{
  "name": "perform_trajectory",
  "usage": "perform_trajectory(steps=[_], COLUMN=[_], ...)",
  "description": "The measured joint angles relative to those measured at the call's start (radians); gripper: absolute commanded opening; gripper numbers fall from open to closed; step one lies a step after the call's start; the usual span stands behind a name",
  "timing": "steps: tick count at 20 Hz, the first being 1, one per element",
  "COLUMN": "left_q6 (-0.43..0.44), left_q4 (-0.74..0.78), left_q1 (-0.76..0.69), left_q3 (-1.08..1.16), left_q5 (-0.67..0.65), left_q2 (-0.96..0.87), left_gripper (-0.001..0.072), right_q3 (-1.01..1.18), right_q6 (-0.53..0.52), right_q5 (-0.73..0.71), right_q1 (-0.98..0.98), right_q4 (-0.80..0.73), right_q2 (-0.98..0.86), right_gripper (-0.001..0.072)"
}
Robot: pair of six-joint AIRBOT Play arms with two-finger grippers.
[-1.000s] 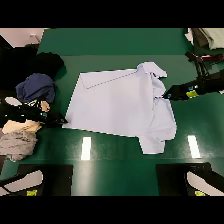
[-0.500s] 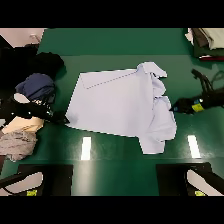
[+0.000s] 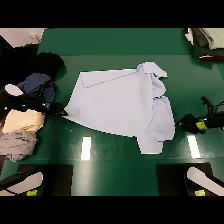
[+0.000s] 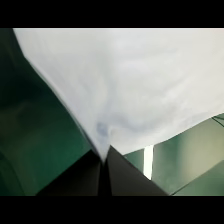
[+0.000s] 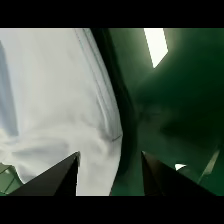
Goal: Fold the shirts.
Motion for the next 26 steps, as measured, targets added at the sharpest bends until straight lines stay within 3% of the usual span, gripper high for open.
perform_trajectory(steps=[1, 2, 3, 4, 5, 12, 20, 23, 26], left_q6=[-0.001, -0.003, -0.003, -0.004, -0.008, -0.065, -0.122, -0.156, -0.179], left_q4=[0.0, 0.0, 0.0, -0.001, -0.001, 0.002, -0.002, -0.008, -0.048], left_q1=[0.0, 0.0, 0.0, 0.0, 0.0, 0.002, 0.003, 0.003, 0.003], left_q3=[0.002, 0.003, 0.004, 0.004, 0.005, 0.19, 0.944, 1.201, 1.321], left_q5=[-0.004, -0.009, -0.011, -0.013, -0.015, -0.053, -0.037, -0.034, -0.005], left_q2=[0.001, 0.001, 0.001, 0.001, 0.001, 0.082, 0.238, 0.267, 0.323], left_gripper=[0.0022, 0.0022, 0.0022, 0.0021, 0.0021, 0.0021, 0.0021, 0.0021, 0.0021], right_q3=[-0.005, -0.008, -0.01, -0.012, -0.013, 0.135, 0.765, 0.98, 1.157], right_q6=[-0.005, -0.008, -0.015, -0.022, -0.03, -0.037, 0.003, 0.024, 0.065], right_q5=[-0.014, -0.019, -0.026, -0.037, -0.045, -0.053, -0.173, -0.198, -0.204], right_q1=[0.01, 0.025, 0.044, 0.061, 0.076, 0.106, 0.11, 0.11, 0.11], right_q4=[0.01, 0.022, 0.033, 0.032, 0.033, 0.074, 0.2, 0.141, 0.021], right_q2=[-0.021, -0.038, -0.054, -0.065, -0.071, 0.102, 0.35, 0.41, 0.454], right_gripper=[0.0425, 0.0327, 0.0136, 0.0041, 0.0015, 0.0015, 0.0015, 0.0015, 0.0015])
